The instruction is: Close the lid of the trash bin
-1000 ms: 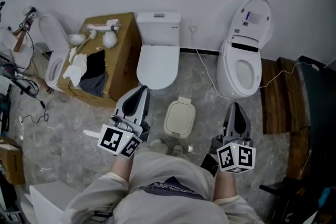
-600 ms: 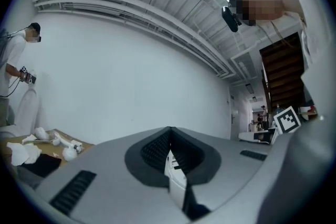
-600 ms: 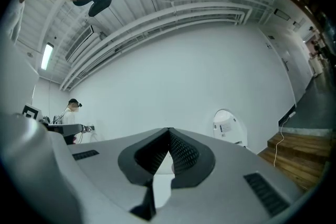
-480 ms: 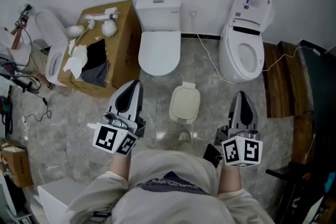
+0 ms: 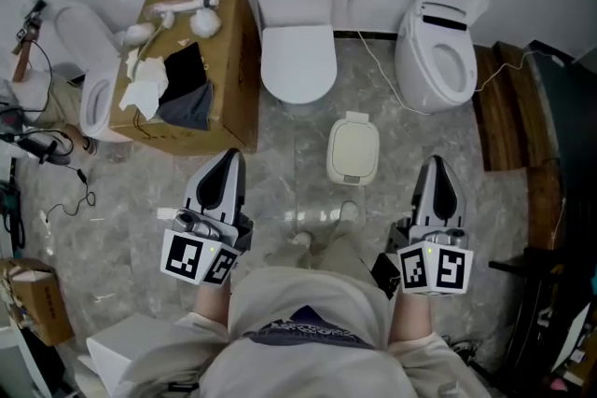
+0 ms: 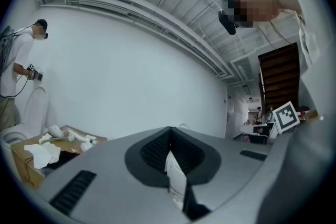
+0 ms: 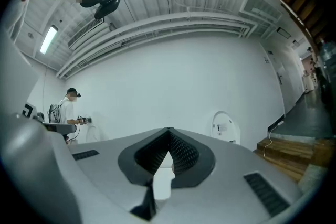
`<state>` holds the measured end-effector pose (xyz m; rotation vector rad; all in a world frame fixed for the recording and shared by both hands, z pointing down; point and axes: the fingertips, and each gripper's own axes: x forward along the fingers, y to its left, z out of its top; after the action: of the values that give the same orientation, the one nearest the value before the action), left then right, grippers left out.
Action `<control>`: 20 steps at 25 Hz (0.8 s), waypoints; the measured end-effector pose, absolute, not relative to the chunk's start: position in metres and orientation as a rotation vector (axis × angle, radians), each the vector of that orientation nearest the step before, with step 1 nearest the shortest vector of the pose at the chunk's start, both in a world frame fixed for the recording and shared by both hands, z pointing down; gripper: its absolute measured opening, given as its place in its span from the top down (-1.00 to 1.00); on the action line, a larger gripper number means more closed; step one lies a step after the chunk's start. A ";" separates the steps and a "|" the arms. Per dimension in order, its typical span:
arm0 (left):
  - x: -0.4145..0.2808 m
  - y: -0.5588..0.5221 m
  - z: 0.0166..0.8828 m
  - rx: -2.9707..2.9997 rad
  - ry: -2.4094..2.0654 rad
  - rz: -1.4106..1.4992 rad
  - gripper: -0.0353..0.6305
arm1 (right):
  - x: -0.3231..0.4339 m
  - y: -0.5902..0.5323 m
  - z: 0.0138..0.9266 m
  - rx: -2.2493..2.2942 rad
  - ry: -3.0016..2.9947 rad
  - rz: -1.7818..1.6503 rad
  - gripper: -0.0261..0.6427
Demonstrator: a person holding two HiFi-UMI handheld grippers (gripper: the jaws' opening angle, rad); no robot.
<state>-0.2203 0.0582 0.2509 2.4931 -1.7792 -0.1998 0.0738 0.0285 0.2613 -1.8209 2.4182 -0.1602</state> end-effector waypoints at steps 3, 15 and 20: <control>-0.230 0.073 0.255 2.502 -1.736 -0.200 0.90 | 0.054 0.053 0.263 -1.840 2.416 -0.167 0.90; -0.197 0.098 0.236 2.544 -1.702 -0.319 0.90 | 0.079 0.089 0.243 -1.981 2.397 -0.006 0.90; -0.173 0.093 0.227 2.578 -1.691 -0.352 0.90 | 0.093 0.088 0.246 -1.967 2.412 0.003 0.90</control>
<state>-0.1735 0.0931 0.2268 2.5784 -1.6908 -0.3525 0.0930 0.0879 0.2461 -1.9674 2.4121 0.0030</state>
